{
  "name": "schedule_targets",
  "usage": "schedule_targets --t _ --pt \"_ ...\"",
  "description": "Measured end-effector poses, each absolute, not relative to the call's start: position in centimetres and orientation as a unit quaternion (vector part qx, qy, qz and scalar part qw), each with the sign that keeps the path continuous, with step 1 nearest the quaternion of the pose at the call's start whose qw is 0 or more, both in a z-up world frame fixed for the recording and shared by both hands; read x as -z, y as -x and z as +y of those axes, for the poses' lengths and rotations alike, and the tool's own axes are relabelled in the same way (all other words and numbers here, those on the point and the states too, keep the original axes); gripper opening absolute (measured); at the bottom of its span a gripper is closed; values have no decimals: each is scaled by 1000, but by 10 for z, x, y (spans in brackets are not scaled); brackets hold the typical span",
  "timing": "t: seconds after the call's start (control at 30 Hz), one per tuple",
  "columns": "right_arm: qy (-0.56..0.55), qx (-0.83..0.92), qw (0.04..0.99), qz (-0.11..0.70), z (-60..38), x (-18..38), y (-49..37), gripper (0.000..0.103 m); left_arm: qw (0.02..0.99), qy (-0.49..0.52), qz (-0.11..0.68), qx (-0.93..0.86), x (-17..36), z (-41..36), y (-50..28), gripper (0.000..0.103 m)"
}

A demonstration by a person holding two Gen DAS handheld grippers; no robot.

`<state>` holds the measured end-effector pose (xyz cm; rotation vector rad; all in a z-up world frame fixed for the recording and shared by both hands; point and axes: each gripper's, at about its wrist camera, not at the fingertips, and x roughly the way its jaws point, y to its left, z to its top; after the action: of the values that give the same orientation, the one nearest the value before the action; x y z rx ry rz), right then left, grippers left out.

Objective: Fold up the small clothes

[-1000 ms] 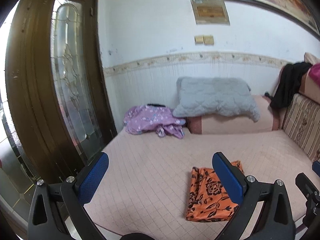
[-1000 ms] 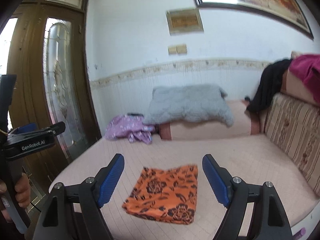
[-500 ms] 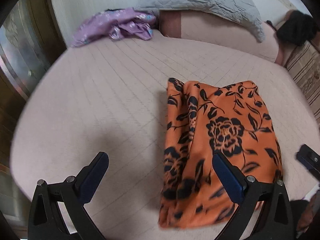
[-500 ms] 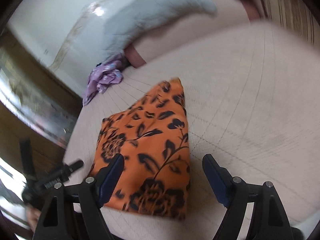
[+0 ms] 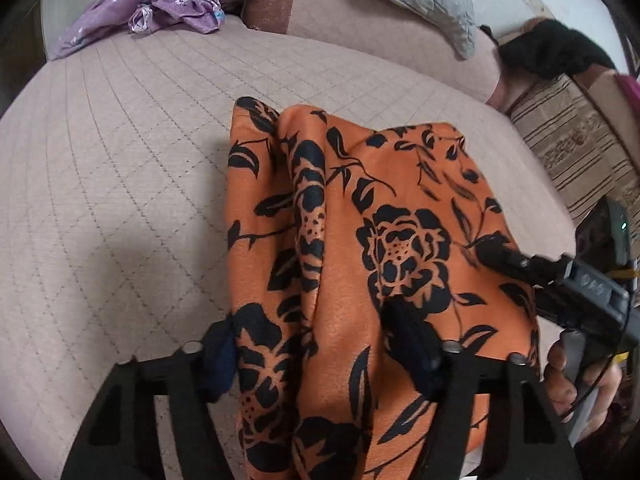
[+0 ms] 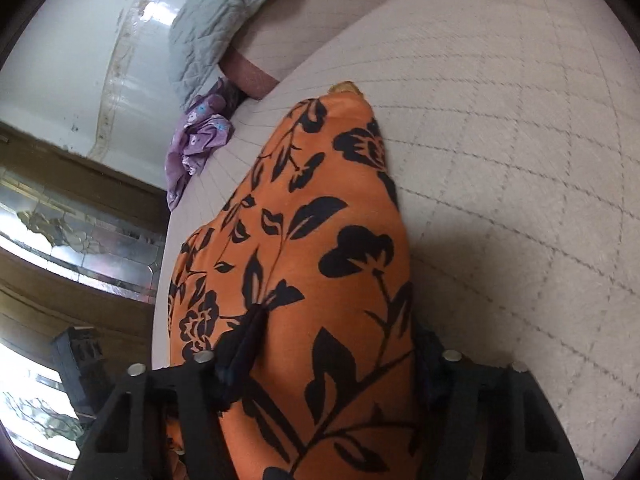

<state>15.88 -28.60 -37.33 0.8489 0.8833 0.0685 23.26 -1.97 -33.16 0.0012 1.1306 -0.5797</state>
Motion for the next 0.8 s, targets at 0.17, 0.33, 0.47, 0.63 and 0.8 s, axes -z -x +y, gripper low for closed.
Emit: schedule_targets --t 0.17,0.33,0.47,0.63,0.8 --pt "-393 -26 827 403 -280 369 -154 48 807 28 519 279 326 -11 -234 39" --pt "-359 -24 854 375 -268 348 -145 43 829 0 486 277 305 -16 -217 27" --pt "-366 -39 858 357 -268 339 -137 42 837 0 471 279 288 -15 -204 26" --pt "-358 -52 866 345 -262 325 -115 41 852 -15 446 275 273 -13 -182 26" --pt "-342 -53 881 322 -257 308 -98 41 862 -19 428 272 266 -15 -172 26"
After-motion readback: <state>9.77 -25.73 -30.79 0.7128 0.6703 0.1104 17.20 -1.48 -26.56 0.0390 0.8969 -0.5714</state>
